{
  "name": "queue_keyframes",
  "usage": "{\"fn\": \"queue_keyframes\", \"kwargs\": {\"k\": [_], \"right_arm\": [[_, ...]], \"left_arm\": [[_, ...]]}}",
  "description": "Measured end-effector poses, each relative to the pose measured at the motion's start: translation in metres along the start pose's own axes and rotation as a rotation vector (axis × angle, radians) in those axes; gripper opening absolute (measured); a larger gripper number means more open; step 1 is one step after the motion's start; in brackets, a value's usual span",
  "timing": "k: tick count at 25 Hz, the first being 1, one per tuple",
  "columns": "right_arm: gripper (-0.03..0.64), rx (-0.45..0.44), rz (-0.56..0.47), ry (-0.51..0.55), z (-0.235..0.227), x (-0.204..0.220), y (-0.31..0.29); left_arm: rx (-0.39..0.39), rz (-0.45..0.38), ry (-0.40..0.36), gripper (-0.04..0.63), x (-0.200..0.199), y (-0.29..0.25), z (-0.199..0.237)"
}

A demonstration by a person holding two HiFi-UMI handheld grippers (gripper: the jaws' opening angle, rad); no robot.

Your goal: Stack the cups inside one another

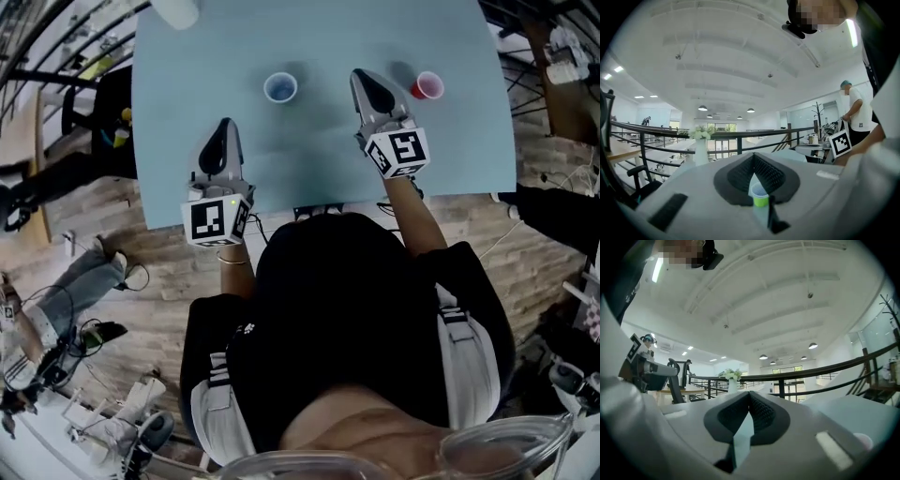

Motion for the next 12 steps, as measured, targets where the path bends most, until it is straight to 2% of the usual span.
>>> {"fn": "queue_keyframes", "kwargs": {"k": [5,12], "right_arm": [[0.011,0.104,0.017,-0.009,-0.037,0.004,0.04],[0.011,0.197,0.045,-0.033,-0.055,0.014,0.066]], "left_arm": [[0.071,0.02,-0.012,-0.006,0.007,-0.032,-0.025],[0.109,0.056,-0.018,-0.006,0.015,-0.054,-0.034]]}}
Point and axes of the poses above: the fingertips, and each gripper's own axes: y backward along the fingers, z to its left, x out of its underside, the point moved 10 cm from there along y, backward along the fingers, and after that the axes turned 5 degrees about y, right-handed, at the moved point
